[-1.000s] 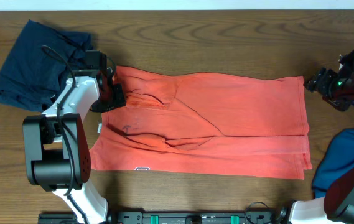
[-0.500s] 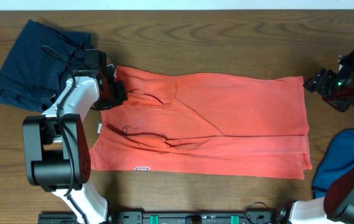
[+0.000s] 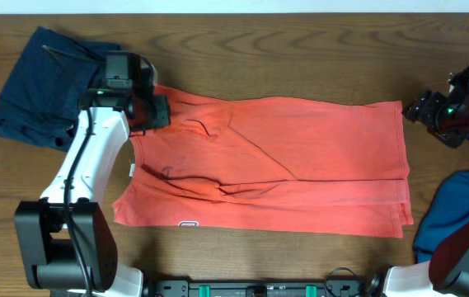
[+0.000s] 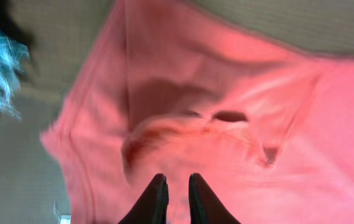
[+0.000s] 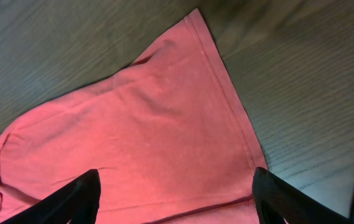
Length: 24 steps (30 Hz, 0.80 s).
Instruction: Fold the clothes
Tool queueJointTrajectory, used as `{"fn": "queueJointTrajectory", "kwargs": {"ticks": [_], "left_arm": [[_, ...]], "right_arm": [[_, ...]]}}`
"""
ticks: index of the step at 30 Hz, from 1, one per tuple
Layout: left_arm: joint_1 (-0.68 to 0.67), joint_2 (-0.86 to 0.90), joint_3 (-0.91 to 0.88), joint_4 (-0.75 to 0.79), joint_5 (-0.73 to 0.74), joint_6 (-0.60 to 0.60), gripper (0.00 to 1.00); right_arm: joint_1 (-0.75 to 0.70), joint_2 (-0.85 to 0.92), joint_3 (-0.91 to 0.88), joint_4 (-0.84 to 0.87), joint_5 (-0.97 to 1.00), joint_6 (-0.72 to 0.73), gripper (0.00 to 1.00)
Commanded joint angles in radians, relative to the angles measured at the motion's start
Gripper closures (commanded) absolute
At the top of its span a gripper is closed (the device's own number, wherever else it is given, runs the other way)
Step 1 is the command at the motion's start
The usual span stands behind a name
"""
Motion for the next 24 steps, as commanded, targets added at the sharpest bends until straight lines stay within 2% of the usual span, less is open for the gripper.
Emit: {"fn": "queueJointTrajectory", "kwargs": {"ticks": [1, 3, 4, 9, 13, 17, 24], "left_arm": [[-0.009, 0.01, 0.007, -0.048, -0.117, 0.021, 0.85], [-0.009, 0.009, 0.007, -0.067, -0.109, 0.02, 0.83], [-0.011, 0.009, 0.007, -0.069, -0.089, 0.021, 0.77], [-0.06, 0.01, 0.007, -0.033, 0.124, 0.048, 0.69], [-0.158, 0.035, -0.002, 0.007, 0.121, 0.086, 0.67], [-0.253, 0.1, -0.017, 0.049, 0.051, 0.087, 0.67], [-0.326, 0.22, -0.017, 0.145, 0.045, 0.084, 0.64]], "right_arm": [[0.009, 0.003, -0.002, 0.003, 0.006, -0.015, 0.24], [0.009, 0.003, -0.002, 0.006, 0.006, -0.015, 0.23], [0.009, 0.003, -0.002, 0.007, 0.006, -0.015, 0.23], [0.009, 0.003, -0.002, 0.006, 0.006, -0.015, 0.23], [0.009, 0.003, -0.002, 0.006, 0.006, -0.015, 0.23], [0.009, 0.003, -0.002, 0.005, 0.006, -0.015, 0.23], [0.009, 0.003, -0.002, 0.003, 0.006, -0.015, 0.22]]}}
